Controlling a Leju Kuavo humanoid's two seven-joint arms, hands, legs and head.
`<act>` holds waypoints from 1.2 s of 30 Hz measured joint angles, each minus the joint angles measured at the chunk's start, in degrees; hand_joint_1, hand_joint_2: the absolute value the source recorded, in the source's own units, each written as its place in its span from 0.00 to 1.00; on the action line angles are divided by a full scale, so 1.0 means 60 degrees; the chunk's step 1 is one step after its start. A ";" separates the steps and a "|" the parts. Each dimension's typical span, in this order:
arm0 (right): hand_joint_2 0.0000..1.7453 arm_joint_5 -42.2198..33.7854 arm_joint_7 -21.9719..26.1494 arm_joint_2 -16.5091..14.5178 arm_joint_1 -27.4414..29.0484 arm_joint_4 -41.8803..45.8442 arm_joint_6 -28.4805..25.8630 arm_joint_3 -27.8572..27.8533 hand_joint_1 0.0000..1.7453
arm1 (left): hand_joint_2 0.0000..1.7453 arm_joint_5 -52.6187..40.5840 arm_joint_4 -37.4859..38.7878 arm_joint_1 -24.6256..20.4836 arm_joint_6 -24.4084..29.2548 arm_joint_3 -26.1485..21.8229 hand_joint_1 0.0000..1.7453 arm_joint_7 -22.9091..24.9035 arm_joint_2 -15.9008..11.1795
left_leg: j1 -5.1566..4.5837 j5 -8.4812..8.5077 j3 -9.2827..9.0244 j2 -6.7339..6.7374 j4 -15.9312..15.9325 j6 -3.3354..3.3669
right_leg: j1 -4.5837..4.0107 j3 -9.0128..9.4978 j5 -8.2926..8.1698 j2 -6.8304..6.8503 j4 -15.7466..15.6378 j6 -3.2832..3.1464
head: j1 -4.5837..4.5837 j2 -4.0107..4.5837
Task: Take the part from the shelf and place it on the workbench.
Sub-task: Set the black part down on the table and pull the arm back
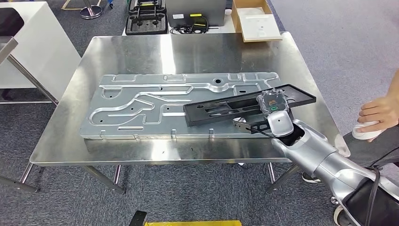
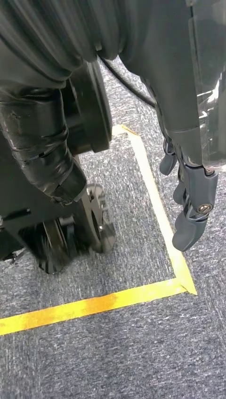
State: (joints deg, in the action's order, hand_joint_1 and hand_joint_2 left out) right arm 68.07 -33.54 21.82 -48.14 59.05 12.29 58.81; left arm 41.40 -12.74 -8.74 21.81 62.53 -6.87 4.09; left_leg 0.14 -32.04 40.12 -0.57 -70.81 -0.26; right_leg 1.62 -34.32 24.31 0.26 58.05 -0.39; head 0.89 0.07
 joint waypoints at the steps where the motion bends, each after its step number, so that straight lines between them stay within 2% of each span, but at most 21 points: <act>1: 0.50 0.0005 -0.0011 0.0047 0.0039 -0.0037 -0.0003 -0.0039 0.50 | 1.00 -0.0002 0.0000 0.0004 -0.0002 0.0000 0.00 -0.0009 0.0000 | 0.0049 -0.0078 0.0156 0.0015 -0.0360 -0.0049 | 0.0014 -0.0002 -0.0001 -0.0011 0.0003 0.0010 | 0.0002 0.0000; 2: 0.25 0.0005 -0.0020 0.0086 0.0075 -0.0076 -0.0005 -0.0076 0.25 | 1.00 -0.0005 0.0000 0.0004 0.0000 0.0000 0.00 -0.0022 0.0000 | 0.0094 0.0021 0.0160 0.0026 -0.0392 -0.0091 | 0.0031 0.0000 0.0001 -0.0026 0.0009 0.0031 | 0.0002 0.0000; 3: 0.00 0.0003 -0.0030 0.0116 0.0106 -0.0113 0.0000 -0.0109 0.00 | 1.00 -0.0016 0.0000 -0.0001 0.0009 0.0000 0.00 -0.0038 0.0000 | 0.0133 0.0274 -0.0005 0.0033 -0.0065 -0.0125 | 0.0054 0.0005 0.0007 -0.0040 0.0023 0.0067 | 0.0001 0.0000; 4: 0.00 0.0001 -0.0041 0.0135 0.0128 -0.0141 0.0012 -0.0138 0.00 | 1.00 -0.0040 0.0000 -0.0010 0.0030 0.0000 0.00 -0.0058 0.0001 | 0.0167 0.0603 -0.0314 0.0035 0.0551 -0.0153 | 0.0077 0.0008 0.0020 -0.0050 0.0045 0.0119 | 0.0003 0.0000; 6: 0.00 -0.0001 -0.0064 0.0178 0.0174 -0.0177 0.0049 -0.0210 0.00 | 1.00 -0.0107 0.0000 -0.0037 0.0095 0.0002 0.00 -0.0103 0.0011 | 0.0166 0.0972 -0.0874 0.0017 0.1671 -0.0141 | 0.0081 -0.0020 0.0046 -0.0064 0.0099 0.0266 | 0.0003 -0.0001; 7: 0.00 0.0000 -0.0076 0.0206 0.0201 -0.0194 0.0064 -0.0250 0.00 | 1.00 -0.0139 0.0000 -0.0047 0.0129 0.0003 0.00 -0.0123 0.0016 | 0.0150 0.1019 -0.1002 0.0005 0.1954 -0.0097 | 0.0074 -0.0038 0.0042 -0.0071 0.0107 0.0344 | -0.0001 -0.0001; 10: 0.00 0.0003 -0.0093 0.0285 0.0300 -0.0249 0.0075 -0.0331 0.00 | 1.00 -0.0179 0.0001 -0.0064 0.0183 0.0004 0.00 -0.0153 0.0022 | 0.0096 0.1055 -0.0988 0.0005 0.2066 0.0136 | 0.0106 -0.0063 -0.0016 -0.0103 0.0042 0.0555 | -0.0008 -0.0001; 12: 0.00 0.0004 -0.0093 0.0330 0.0351 -0.0281 0.0069 -0.0375 0.00 | 0.50 -0.0194 0.0000 -0.0083 0.0226 0.0004 0.00 -0.0158 0.0034 | 0.0093 0.1129 -0.0989 0.0039 0.2145 0.0290 | 0.0120 -0.0233 0.0246 -0.0093 0.0383 0.0609 | -0.0040 -0.0001; 14: 0.00 0.0010 -0.0093 0.0366 0.0379 -0.0310 0.0038 -0.0409 0.00 | 0.00 -0.0232 0.0000 -0.0097 0.0366 0.0004 0.00 -0.0134 0.0045 | 0.0069 0.1160 -0.0973 0.0070 0.2173 0.0385 | 0.0075 -0.0728 0.0856 -0.0076 0.1453 0.0586 | -0.0079 -0.0001; 16: 0.00 0.0027 -0.0083 0.0396 0.0403 -0.0347 -0.0009 -0.0444 0.00 | 0.00 -0.0273 0.0001 -0.0094 0.0526 0.0005 0.00 -0.0062 0.0047 | 0.0019 0.1156 -0.0959 0.0084 0.2167 0.0428 | 0.0013 -0.1219 0.1247 -0.0078 0.2520 0.0553 | -0.0093 -0.0001; 17: 0.00 0.0036 -0.0067 0.0409 0.0410 -0.0366 -0.0026 -0.0474 0.00 | 0.00 -0.0285 0.0001 -0.0092 0.0570 0.0005 0.00 -0.0020 0.0047 | -0.0005 0.1151 -0.0962 0.0086 0.2160 0.0438 | -0.0013 -0.1276 0.1197 -0.0078 0.2654 0.0526 | -0.0095 -0.0001; 18: 0.00 0.0043 -0.0046 0.0417 0.0413 -0.0382 -0.0036 -0.0504 0.00 | 0.00 -0.0290 0.0001 -0.0092 0.0592 0.0006 0.00 0.0015 0.0047 | -0.0025 0.1146 -0.0969 0.0086 0.2151 0.0442 | -0.0040 -0.1160 0.0986 -0.0078 0.2435 0.0483 | -0.0097 -0.0001; 20: 0.00 0.0047 0.0001 0.0426 0.0407 -0.0393 -0.0045 -0.0558 0.00 | 0.00 -0.0264 0.0000 -0.0098 0.0595 0.0007 0.00 0.0063 0.0047 | -0.0048 0.1128 -0.0983 0.0085 0.2125 0.0427 | -0.0098 -0.0558 0.0408 -0.0075 0.1240 0.0361 | -0.0097 -0.0001; 22: 0.00 0.0046 0.0037 0.0425 0.0407 -0.0390 -0.0074 -0.0595 0.00 | 0.00 -0.0221 0.0000 -0.0099 0.0578 0.0006 0.00 0.0083 0.0047 | -0.0087 0.1101 -0.0961 0.0086 0.2081 0.0376 | -0.0163 -0.0111 0.0129 -0.0067 0.0315 0.0270 | -0.0089 -0.0002; 26: 0.00 -0.0093 0.0035 0.0419 0.0541 -0.0348 -0.0505 -0.0704 0.00 | 0.00 -0.0177 0.0001 -0.0085 0.0513 0.0005 0.00 0.0081 0.0045 | -0.0108 0.1047 -0.0896 0.0080 0.2019 0.0211 | -0.0150 -0.0053 0.0063 -0.0055 0.0104 0.0129 | -0.0084 -0.0001; 28: 0.00 -0.0070 0.0010 0.0415 0.0574 -0.0243 -0.0767 -0.0806 0.00 | 0.00 -0.0177 0.0001 -0.0084 0.0465 0.0006 0.00 0.0079 0.0043 | -0.0087 0.0658 -0.0628 0.0073 0.1440 0.0084 | -0.0096 -0.0053 0.0022 -0.0041 0.0063 0.0033 | -0.0058 0.0000; 30: 0.00 0.0052 -0.0008 0.0414 0.0579 -0.0119 -0.0861 -0.0868 0.00 | 0.00 -0.0179 0.0000 -0.0071 0.0427 0.0007 0.00 0.0077 0.0044 | -0.0035 0.0052 -0.0079 0.0072 0.0233 -0.0015 | -0.0090 -0.0072 0.0014 -0.0038 0.0071 -0.0009 | -0.0036 0.0000; 31: 0.00 0.0100 -0.0019 0.0414 0.0585 -0.0065 -0.0863 -0.0884 0.00 | 0.00 -0.0179 0.0000 -0.0059 0.0404 0.0007 0.00 0.0077 0.0044 | -0.0016 -0.0128 0.0162 0.0072 -0.0284 -0.0041 | -0.0091 -0.0077 0.0013 -0.0037 0.0082 -0.0014 | -0.0039 0.0000; 32: 0.00 0.0113 -0.0037 0.0414 0.0597 -0.0013 -0.0872 -0.0904 0.00 | 0.00 -0.0178 0.0000 -0.0049 0.0373 0.0007 0.00 0.0077 0.0043 | -0.0005 -0.0145 0.0277 0.0072 -0.0530 -0.0051 | -0.0092 -0.0084 0.0013 -0.0037 0.0097 -0.0015 | -0.0036 0.0000; 33: 0.00 0.0096 -0.0061 0.0414 0.0611 0.0047 -0.0891 -0.0934 0.00 | 0.00 -0.0176 0.0000 -0.0044 0.0334 0.0007 0.00 0.0076 0.0042 | -0.0002 0.0018 0.0217 0.0072 -0.0411 -0.0042 | -0.0094 -0.0088 0.0014 -0.0041 0.0115 -0.0014 | -0.0038 0.0000; 36: 0.00 0.0017 -0.0109 0.0414 0.0629 0.0285 -0.0970 -0.1080 0.00 | 0.00 -0.0155 0.0001 -0.0059 0.0246 0.0007 0.00 0.0076 0.0040 | -0.0035 0.0875 -0.0665 0.0065 0.1365 0.0109 | -0.0118 -0.0106 0.0013 -0.0072 0.0157 0.0013 | -0.0041 -0.0001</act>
State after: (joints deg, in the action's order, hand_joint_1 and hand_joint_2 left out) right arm 68.18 -34.20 24.30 -44.36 60.76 6.47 52.33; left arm 40.47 -12.74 -9.10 23.28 62.58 -6.42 4.33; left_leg -0.07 -26.79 36.13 -0.18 -62.62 0.40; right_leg 0.91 -34.96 24.38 -0.18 58.99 -0.32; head 0.65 0.06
